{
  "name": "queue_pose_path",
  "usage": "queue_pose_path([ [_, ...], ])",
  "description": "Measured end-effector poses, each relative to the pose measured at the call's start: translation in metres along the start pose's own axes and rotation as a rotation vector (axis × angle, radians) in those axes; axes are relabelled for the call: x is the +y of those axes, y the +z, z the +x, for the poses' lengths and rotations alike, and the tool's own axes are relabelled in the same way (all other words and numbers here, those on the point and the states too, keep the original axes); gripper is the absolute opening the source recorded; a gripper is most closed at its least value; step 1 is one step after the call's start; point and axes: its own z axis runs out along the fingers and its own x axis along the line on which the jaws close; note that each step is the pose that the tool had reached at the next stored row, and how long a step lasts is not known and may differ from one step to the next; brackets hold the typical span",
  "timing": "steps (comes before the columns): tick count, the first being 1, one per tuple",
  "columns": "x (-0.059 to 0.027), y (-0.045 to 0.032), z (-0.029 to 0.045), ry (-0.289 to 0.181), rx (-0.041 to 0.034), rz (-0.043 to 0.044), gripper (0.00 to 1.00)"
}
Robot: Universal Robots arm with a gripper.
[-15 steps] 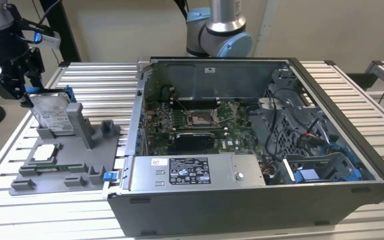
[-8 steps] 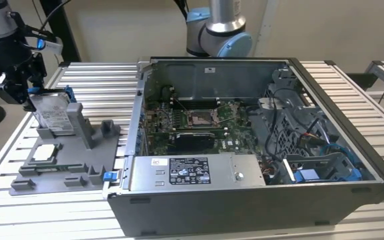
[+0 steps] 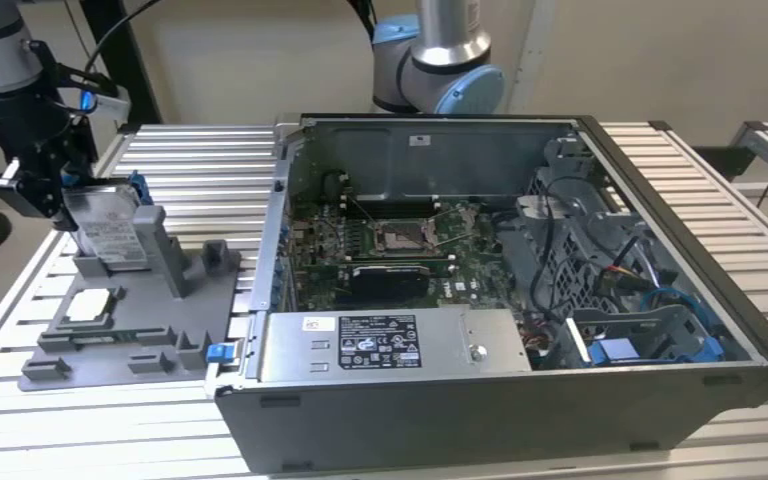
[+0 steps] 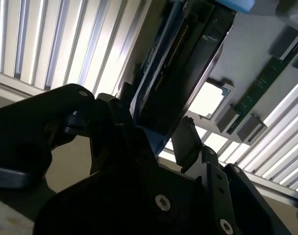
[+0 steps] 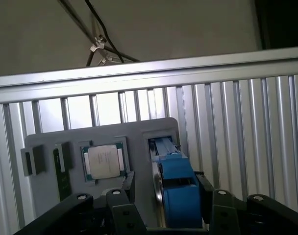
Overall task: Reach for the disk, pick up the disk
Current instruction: 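Pick up the disk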
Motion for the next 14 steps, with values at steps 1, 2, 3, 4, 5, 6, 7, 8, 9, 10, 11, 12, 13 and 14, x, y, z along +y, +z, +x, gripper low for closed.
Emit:
queue_pose_path([
  [1, -0.0001, 0.0015, 0.0, 0.0, -0.0001, 0.0, 1.0],
  [2, -0.0001, 0.0029, 0.0001, -0.001, -0.0001, 0.0, 1.0],
  [3, -0.0002, 0.0042, 0.0001, -0.001, -0.0001, 0.0, 1.0],
  [4, -0.0002, 0.0052, 0.0002, -0.001, -0.0001, 0.0, 1.0],
  [5, -0.0002, 0.0058, 0.0002, -0.001, -0.0002, -0.0001, 1.0],
  [6, -0.0002, 0.0062, 0.0002, -0.001, -0.0005, -0.0003, 1.0],
  [7, -0.0003, 0.007, 0.0002, -0.001, -0.0013, -0.0001, 1.0],
  [8, -0.0003, 0.0078, 0.0002, -0.001, -0.0019, -0.0002, 1.0],
  [9, -0.0004, 0.0086, 0.0003, -0.001, -0.0032, -0.0004, 1.0],
  [10, -0.0004, 0.0094, 0.0003, -0.001, -0.005, -0.0006, 1.0],
  [11, -0.0004, 0.01, 0.0004, -0.001, -0.0068, -0.0008, 1.0],
  [12, -0.0004, 0.0105, 0.0004, -0.002, -0.0085, -0.001, 1.0],
  [13, -0.0004, 0.011, 0.0004, -0.002, -0.0103, -0.0013, 1.0],
  [14, -0.0005, 0.0115, 0.0004, -0.002, -0.0123, -0.0014, 1.0],
])
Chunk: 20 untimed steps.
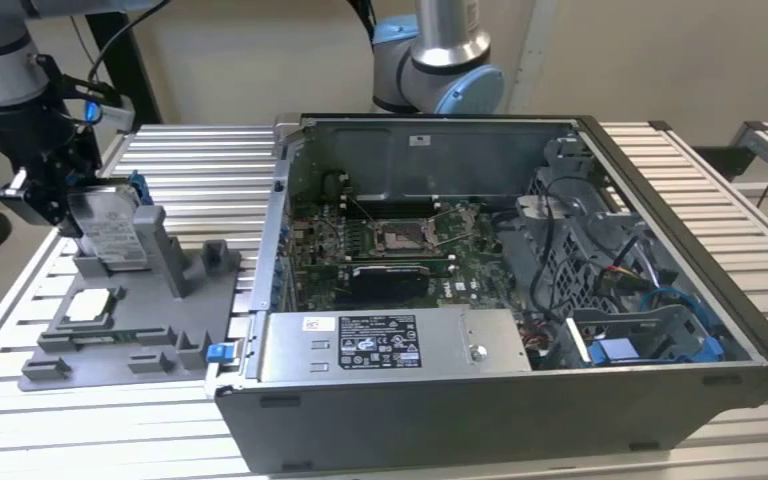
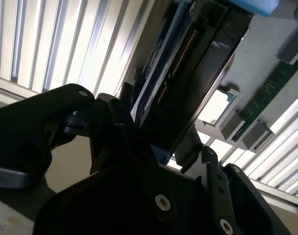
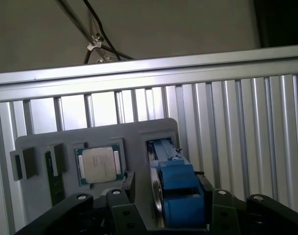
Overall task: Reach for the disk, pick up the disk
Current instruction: 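Pick up the disk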
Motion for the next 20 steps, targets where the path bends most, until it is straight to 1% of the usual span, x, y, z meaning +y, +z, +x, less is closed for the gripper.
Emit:
queue_pose_path([
  [4, -0.0005, 0.0013, 0.0, -0.001, -0.0067, -0.0009, 1.0],
  [11, -0.0006, 0.0017, 0.0, -0.002, -0.0076, -0.001, 1.0],
  [12, -0.0006, 0.0017, 0.0, -0.002, -0.0075, -0.001, 0.0],
  [20, -0.0007, 0.0017, 0.0, -0.002, -0.0075, -0.001, 0.0],
])
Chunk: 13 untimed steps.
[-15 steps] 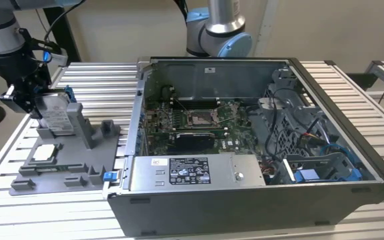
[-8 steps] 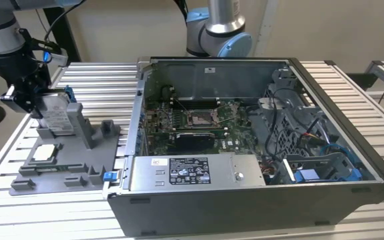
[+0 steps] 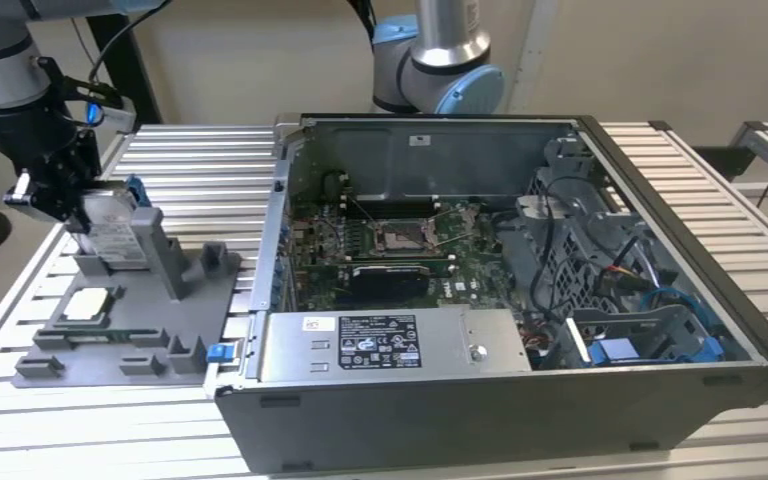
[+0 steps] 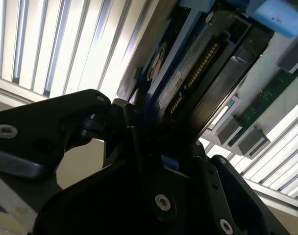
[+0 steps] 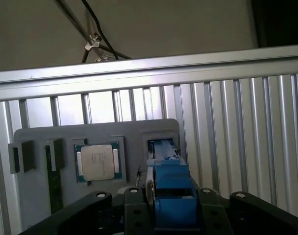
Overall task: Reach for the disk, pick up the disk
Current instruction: 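Pick up the disk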
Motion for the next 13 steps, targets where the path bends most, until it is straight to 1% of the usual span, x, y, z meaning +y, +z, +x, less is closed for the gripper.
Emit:
queue_pose_path([
  [13, -0.0002, -0.0001, 0.0, 0.0, 0.0, 0.0001, 0.0],
])
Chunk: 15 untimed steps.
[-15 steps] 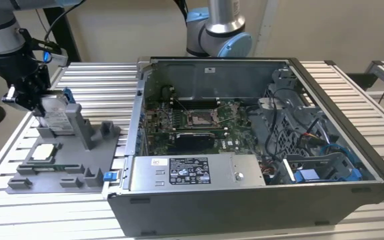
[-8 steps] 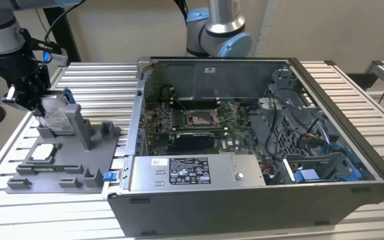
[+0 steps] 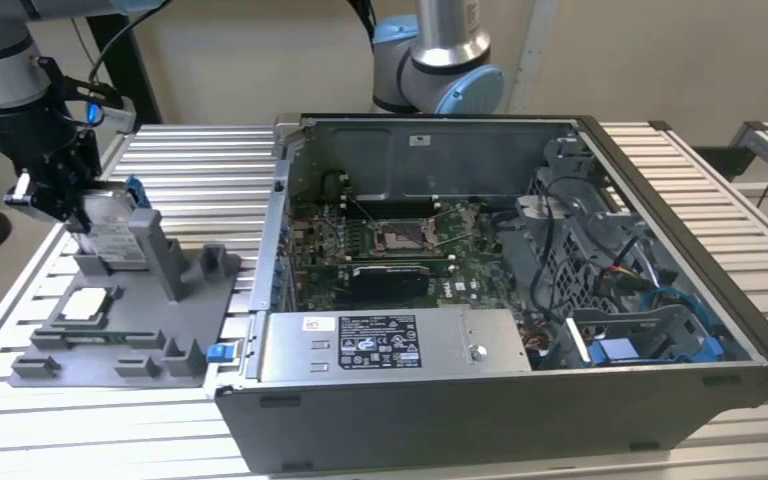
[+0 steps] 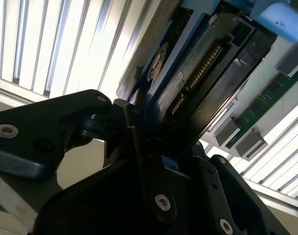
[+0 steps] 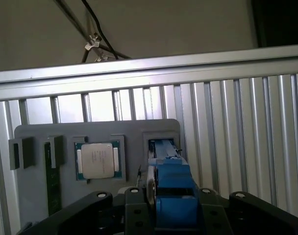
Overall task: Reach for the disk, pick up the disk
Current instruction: 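Pick up the disk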
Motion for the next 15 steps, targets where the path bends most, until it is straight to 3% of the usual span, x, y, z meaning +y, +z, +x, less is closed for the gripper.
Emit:
queue_pose_path([
  [8, 0.0002, -0.0038, -0.0002, 0.0, 0.0, -0.0001, 0.0],
  [15, 0.0006, -0.0135, -0.0007, 0.0, 0.0, -0.0001, 0.0],
])
